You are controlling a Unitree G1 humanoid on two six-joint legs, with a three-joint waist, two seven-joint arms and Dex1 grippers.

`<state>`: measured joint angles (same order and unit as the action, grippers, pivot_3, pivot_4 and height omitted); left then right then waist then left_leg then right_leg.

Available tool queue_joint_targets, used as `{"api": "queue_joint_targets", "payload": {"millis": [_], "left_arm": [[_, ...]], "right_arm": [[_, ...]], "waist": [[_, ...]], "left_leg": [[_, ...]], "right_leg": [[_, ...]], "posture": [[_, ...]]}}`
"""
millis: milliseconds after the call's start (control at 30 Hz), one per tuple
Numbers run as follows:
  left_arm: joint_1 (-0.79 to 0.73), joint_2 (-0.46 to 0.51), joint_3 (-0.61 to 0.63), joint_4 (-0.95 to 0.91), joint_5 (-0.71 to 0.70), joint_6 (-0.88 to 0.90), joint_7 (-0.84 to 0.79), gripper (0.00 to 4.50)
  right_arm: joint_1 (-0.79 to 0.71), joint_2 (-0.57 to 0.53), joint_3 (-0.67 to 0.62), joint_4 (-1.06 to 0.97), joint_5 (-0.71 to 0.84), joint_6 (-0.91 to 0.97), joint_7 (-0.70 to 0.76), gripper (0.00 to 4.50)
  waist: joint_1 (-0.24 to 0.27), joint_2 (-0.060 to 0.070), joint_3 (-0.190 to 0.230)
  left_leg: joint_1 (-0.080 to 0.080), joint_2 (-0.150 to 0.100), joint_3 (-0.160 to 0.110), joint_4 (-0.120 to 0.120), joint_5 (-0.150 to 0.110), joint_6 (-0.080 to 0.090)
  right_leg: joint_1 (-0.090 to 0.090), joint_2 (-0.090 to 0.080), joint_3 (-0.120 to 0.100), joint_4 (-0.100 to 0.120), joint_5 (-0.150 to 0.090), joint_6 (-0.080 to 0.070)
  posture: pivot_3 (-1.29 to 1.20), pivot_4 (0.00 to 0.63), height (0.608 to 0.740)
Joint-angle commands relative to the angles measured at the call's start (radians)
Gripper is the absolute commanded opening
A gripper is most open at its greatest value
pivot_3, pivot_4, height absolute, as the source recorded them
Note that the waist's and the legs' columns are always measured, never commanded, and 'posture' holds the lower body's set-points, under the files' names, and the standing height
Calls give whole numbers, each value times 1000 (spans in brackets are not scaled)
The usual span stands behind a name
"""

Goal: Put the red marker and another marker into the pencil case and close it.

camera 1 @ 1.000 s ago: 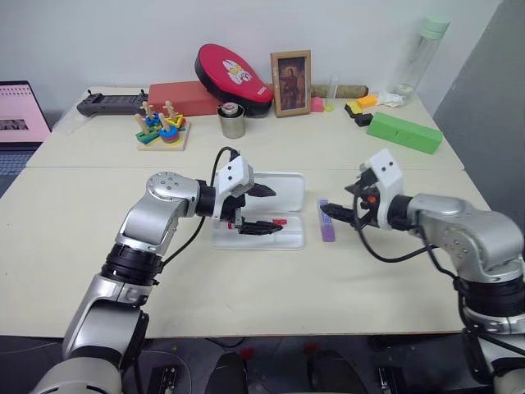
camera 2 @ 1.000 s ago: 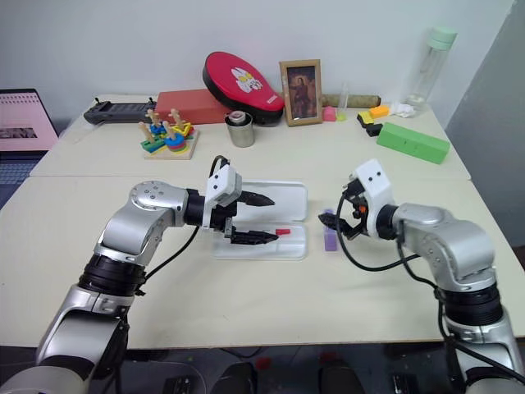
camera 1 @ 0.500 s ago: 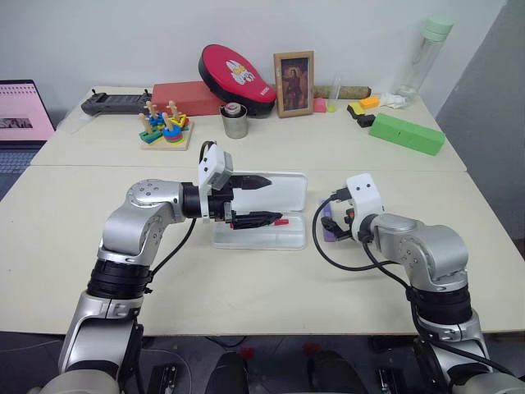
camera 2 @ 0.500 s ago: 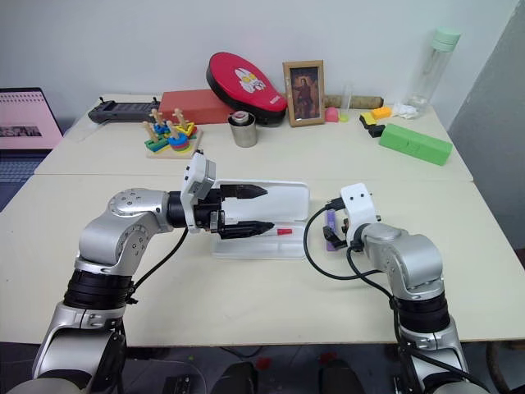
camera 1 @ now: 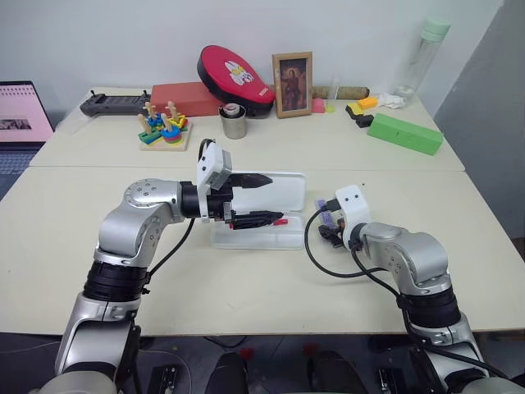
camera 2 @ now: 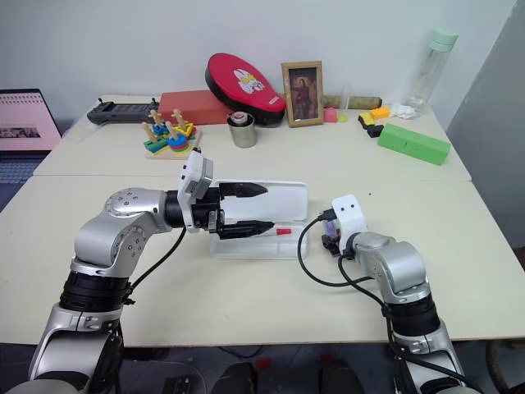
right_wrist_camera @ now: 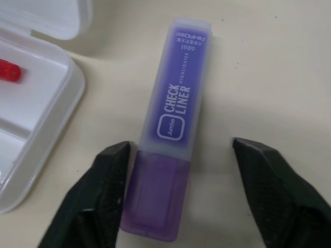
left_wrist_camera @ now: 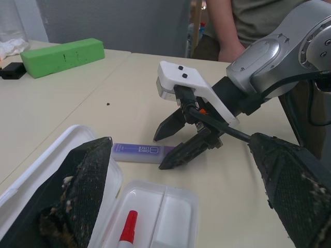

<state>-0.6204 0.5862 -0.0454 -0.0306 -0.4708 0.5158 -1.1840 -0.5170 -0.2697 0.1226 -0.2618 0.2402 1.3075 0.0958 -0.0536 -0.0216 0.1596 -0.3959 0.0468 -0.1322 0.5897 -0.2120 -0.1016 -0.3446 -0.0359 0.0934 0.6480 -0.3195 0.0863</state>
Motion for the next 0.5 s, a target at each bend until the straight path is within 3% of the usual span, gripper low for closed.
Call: {"api": "queue_joint_targets", "payload": {"millis": [33,167,367,500], "left_arm": [[0,10,32,-37,-23,-11,11,4500],[5,13,33,-34,-20,-14,14,4500],[44,32,60,-58,-16,-3,53,4500],[137,74,124,-132,-47,38,93,4500]], "right_arm": [[12,-21,-3,-7,-21,-7,7,2056],[10,-23,-5,-11,-24,-4,15,1107],[-18,-88,-10,-57,-12,-23,82,1074],[-59,-287,48,-127,49,-31,274,1074]], "waist": [[0,0,0],[0,0,0],[1,0,0],[-3,1,1]], "left_leg": [[0,0,0,0,0,0],[0,0,0,0,0,0],[0,0,0,0,0,0],[-1,0,0,-1,0,0]], "right_leg": [[0,0,0,0,0,0],[0,0,0,0,0,0],[0,0,0,-1,0,0],[-1,0,1,-2,0,0]], "posture": [[0,150,740],[0,150,740],[0,150,740],[0,150,740]]}}
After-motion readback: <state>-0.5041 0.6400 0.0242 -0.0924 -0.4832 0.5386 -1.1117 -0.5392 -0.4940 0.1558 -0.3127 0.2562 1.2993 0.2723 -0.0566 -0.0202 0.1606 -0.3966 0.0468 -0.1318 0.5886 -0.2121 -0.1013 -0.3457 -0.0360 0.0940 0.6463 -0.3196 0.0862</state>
